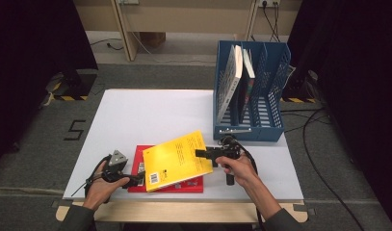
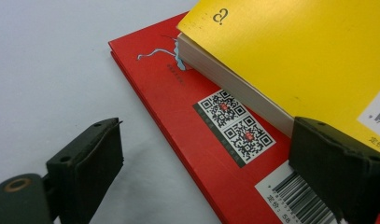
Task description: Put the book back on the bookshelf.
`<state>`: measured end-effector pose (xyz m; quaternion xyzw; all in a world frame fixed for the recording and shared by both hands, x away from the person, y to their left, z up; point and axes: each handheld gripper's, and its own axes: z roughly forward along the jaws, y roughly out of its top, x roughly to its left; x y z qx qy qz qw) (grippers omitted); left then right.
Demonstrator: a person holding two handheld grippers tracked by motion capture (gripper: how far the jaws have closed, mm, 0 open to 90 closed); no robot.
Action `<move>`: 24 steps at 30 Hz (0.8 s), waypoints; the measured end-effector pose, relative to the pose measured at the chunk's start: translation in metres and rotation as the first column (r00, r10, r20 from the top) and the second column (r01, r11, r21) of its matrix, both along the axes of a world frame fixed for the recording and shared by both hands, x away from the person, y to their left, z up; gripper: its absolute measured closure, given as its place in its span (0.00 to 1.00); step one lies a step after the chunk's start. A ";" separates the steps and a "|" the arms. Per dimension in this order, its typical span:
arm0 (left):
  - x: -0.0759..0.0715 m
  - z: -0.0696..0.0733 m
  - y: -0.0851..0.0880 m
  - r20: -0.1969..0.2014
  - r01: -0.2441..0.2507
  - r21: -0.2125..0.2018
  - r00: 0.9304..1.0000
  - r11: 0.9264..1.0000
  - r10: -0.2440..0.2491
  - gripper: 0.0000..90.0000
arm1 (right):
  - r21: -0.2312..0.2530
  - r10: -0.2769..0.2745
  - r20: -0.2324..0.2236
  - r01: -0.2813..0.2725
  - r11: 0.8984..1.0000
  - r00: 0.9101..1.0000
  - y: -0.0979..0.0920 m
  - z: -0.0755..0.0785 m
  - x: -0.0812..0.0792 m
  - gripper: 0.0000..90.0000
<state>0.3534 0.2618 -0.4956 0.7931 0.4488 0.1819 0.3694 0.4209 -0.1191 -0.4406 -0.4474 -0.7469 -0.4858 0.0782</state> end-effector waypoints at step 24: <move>-0.004 0.002 -0.020 0.029 0.088 -0.012 0.996 0.996 -0.087 0.17 | -0.257 0.303 0.081 -0.274 0.927 0.949 0.037 0.081 -0.004 0.75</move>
